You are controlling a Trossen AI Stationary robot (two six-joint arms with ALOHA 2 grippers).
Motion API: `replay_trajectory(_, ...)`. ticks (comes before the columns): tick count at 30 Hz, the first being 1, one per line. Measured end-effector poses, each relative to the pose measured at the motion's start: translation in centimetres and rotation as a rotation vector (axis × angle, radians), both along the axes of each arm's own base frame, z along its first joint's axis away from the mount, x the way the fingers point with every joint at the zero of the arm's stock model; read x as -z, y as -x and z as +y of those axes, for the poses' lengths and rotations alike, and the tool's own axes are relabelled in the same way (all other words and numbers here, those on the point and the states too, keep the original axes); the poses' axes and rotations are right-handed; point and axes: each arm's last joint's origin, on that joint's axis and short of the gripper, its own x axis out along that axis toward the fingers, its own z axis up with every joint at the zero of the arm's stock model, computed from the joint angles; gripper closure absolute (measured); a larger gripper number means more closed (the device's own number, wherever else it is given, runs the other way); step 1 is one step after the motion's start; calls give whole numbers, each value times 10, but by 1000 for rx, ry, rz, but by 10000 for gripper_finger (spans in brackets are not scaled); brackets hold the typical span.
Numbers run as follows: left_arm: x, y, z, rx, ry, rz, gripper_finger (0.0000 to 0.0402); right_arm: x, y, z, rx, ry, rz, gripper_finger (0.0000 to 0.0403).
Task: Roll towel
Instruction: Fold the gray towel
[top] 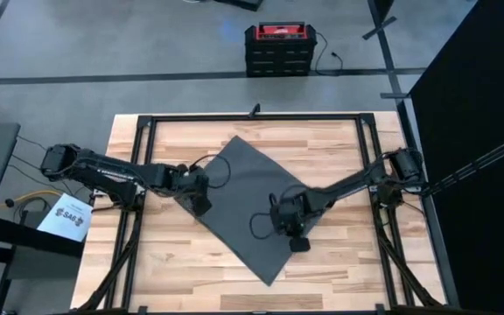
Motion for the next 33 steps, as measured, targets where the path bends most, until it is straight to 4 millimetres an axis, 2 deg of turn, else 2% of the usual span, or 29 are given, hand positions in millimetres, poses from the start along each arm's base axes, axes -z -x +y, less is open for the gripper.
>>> replay_trajectory(3,21,3,8,-32,-1,76,244,2,4,9,24,27,34,403)
replay_trajectory(5,40,7,9,-52,27,129,244,2,9,8,48,71,80,403)
replay_trajectory(8,63,7,-1,-97,75,128,244,2,19,0,81,163,168,403)
replay_trajectory(11,70,6,-18,-114,22,102,244,1,26,-17,119,298,243,403)
replay_trajectory(13,65,6,-29,-116,25,85,244,1,30,-32,156,400,287,403)
replay_trajectory(15,51,7,-46,-32,202,84,244,-2,33,-46,184,484,302,403)
replay_trajectory(17,34,8,-59,50,299,54,244,-9,32,-56,216,520,271,403)
replay_trajectory(21,-11,1,-70,159,281,-180,244,-19,26,-63,238,503,173,403)
replay_trajectory(25,-22,6,-56,153,107,-210,244,-24,12,-55,213,460,8,403)
replay_trajectory(28,-27,11,-32,21,-39,-183,244,-26,0,-50,144,396,-105,403)
replay_trajectory(33,-19,22,12,-129,-161,-14,244,-27,-4,-62,152,389,-130,403)
